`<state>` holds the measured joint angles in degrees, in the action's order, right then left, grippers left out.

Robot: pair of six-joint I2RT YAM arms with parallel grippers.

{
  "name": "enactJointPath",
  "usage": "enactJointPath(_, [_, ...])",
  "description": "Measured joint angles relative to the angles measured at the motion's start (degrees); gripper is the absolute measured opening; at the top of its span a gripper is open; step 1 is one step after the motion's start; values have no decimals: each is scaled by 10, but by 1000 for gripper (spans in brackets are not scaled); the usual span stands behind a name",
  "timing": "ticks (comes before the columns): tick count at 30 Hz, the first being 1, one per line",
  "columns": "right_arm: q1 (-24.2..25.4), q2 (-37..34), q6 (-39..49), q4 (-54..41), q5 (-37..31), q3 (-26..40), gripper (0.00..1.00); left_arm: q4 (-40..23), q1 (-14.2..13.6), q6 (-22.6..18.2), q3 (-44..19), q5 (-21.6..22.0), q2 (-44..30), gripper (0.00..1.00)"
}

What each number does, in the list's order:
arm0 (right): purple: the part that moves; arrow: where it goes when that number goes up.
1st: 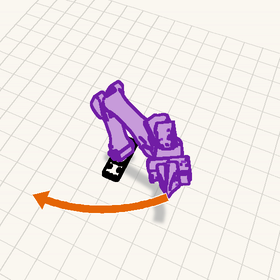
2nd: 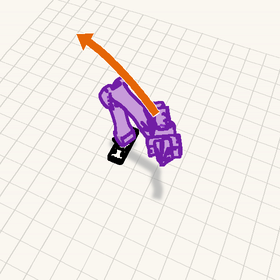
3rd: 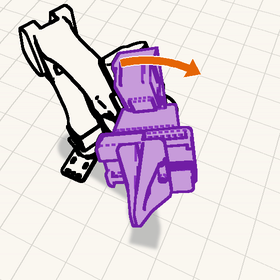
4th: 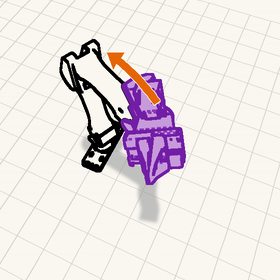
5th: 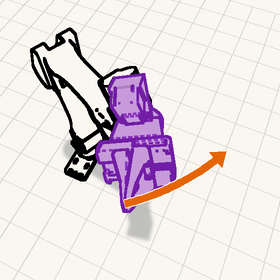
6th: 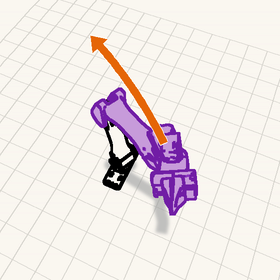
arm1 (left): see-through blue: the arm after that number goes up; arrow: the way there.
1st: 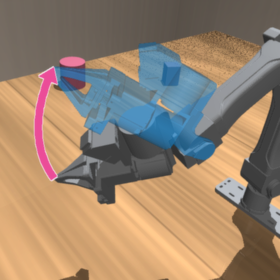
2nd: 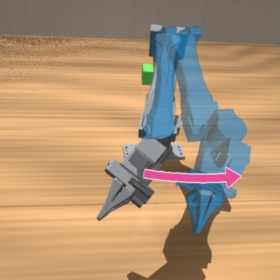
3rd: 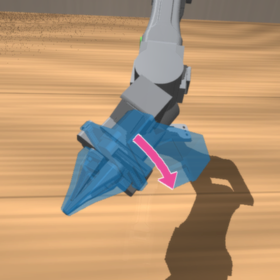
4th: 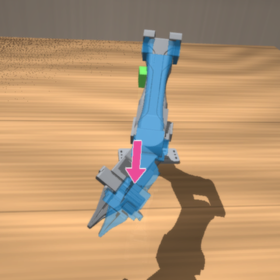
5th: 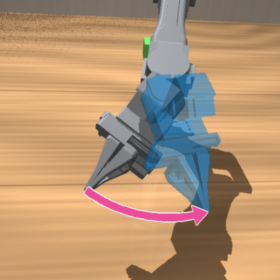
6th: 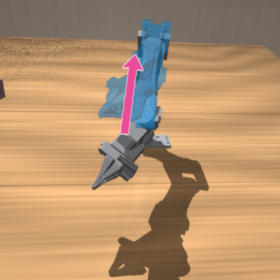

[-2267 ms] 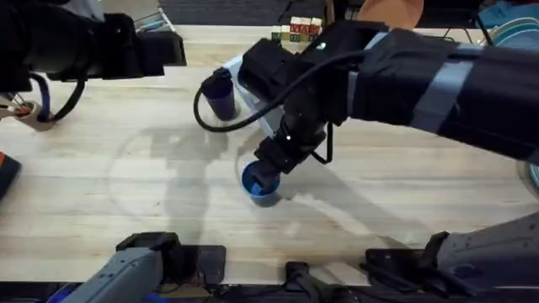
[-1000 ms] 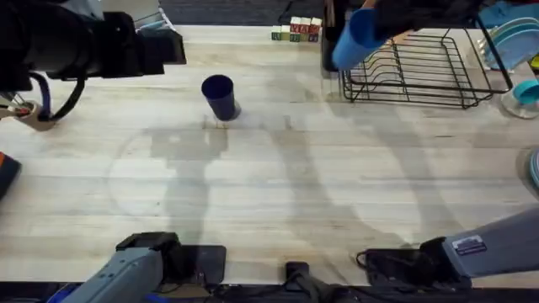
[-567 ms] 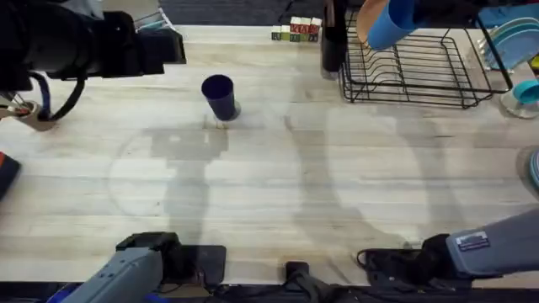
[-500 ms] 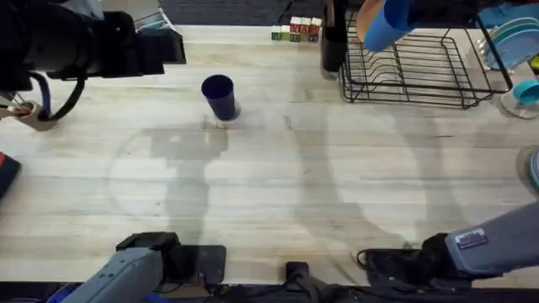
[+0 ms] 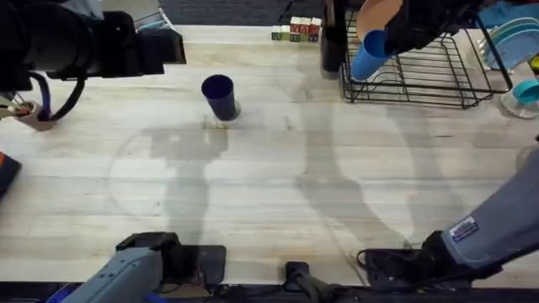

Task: Pick up the cup on the table and put them onto the rack.

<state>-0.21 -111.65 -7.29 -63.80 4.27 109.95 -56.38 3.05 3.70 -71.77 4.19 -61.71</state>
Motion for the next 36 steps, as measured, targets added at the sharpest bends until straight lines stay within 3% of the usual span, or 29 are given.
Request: enactJointPath(36, [-3,-64,0,12,0,-1,33,1,0,0,0,0,0,994])
